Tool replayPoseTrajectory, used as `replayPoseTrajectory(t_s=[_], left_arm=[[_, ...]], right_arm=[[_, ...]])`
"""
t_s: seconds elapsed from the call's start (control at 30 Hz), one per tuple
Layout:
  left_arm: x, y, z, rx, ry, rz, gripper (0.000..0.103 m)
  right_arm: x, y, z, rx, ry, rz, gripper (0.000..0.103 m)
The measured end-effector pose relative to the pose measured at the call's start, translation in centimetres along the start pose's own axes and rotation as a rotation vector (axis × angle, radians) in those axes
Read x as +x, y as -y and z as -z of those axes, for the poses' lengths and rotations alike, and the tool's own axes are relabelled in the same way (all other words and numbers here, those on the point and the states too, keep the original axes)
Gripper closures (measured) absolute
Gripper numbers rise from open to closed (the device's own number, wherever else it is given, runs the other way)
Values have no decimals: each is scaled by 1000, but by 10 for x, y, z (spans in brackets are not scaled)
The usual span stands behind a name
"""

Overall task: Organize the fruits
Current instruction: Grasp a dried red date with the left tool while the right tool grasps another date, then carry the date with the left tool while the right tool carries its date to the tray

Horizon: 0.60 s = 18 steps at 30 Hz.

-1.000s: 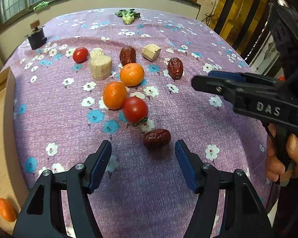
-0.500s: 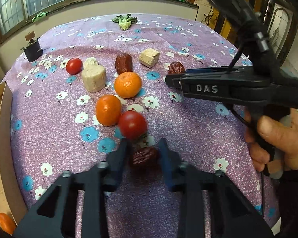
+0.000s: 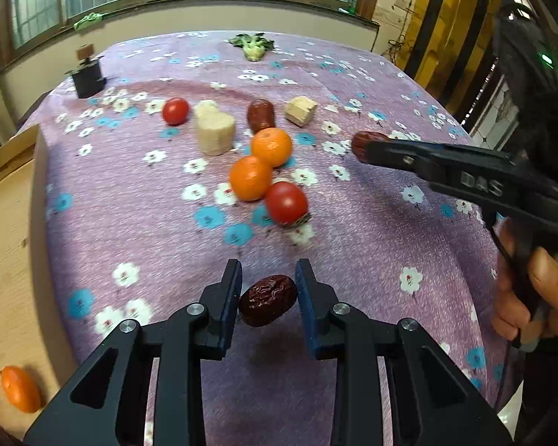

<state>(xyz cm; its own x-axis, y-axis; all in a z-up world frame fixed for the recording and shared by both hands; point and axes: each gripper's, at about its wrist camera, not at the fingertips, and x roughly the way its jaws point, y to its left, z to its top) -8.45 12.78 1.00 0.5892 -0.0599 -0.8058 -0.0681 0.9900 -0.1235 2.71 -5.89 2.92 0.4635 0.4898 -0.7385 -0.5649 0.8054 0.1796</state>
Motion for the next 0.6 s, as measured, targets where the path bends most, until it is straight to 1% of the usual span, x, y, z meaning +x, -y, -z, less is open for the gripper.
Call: replayPoseTrajectory(t_s=[0.07, 0.13, 0.4, 0.6], left_arm=[[-7, -4, 3, -8, 7, -7, 76], [-15, -7, 4, -13, 20, -19, 76], [-40, -10, 5, -2, 75, -48, 76], [-56, -25, 9, -18, 98, -103, 76]], right_arm=[[-8, -8, 4, -12, 10, -3, 77], [-17, -15, 8, -13, 20, -26, 77], [-42, -39, 12, -29, 56, -72, 77], [-52, -59, 15, -47, 66, -118, 77]])
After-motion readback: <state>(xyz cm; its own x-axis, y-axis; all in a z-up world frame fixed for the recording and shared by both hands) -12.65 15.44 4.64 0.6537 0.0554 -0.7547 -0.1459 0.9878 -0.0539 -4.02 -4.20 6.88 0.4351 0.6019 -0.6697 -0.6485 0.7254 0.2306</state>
